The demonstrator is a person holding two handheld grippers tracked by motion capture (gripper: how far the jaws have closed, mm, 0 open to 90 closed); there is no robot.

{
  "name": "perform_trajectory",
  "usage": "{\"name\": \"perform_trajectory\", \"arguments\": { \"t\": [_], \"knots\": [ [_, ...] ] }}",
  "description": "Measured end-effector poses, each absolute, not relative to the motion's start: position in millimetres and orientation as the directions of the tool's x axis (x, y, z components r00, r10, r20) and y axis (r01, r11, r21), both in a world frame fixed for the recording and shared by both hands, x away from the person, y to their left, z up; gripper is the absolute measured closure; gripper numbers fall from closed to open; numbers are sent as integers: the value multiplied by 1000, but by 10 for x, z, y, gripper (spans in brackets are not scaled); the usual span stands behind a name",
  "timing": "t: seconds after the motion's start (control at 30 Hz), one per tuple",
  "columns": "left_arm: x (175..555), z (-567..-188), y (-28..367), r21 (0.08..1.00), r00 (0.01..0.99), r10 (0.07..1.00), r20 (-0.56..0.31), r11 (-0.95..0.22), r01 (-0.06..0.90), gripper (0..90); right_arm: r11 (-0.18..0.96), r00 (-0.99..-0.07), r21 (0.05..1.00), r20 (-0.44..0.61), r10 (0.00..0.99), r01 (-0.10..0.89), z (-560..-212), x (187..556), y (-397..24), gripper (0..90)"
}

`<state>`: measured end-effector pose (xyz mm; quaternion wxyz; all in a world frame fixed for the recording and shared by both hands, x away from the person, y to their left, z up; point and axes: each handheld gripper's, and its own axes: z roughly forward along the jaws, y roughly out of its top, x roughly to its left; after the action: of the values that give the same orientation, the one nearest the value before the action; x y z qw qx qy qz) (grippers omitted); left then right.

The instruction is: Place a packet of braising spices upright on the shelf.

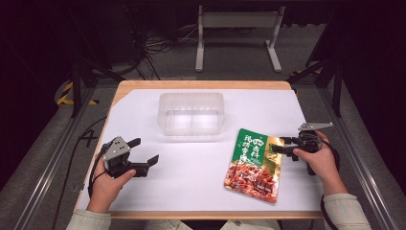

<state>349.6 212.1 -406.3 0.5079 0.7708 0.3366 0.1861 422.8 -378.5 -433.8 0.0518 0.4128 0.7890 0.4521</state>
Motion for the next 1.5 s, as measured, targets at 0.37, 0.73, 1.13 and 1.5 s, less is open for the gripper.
{"name": "perform_trajectory", "arguments": {
  "t": [0.37,0.73,1.13,1.5],
  "knots": [
    [3496,-4063,2119,909,703,709,-59,-253,332,92,275,-714,782,285,640,559,-4212,4148,-3717,370],
    [3495,-4061,2113,909,703,709,-58,-254,330,93,358,-739,752,245,628,554,-4267,4141,-3652,536],
    [3492,-4058,2098,913,705,706,-67,-242,329,91,402,-742,774,128,658,489,-4194,4096,-3628,900],
    [3498,-4032,2032,921,722,687,-77,-229,316,85,384,-745,823,68,663,418,-3906,3964,-3614,900]
  ]
}}
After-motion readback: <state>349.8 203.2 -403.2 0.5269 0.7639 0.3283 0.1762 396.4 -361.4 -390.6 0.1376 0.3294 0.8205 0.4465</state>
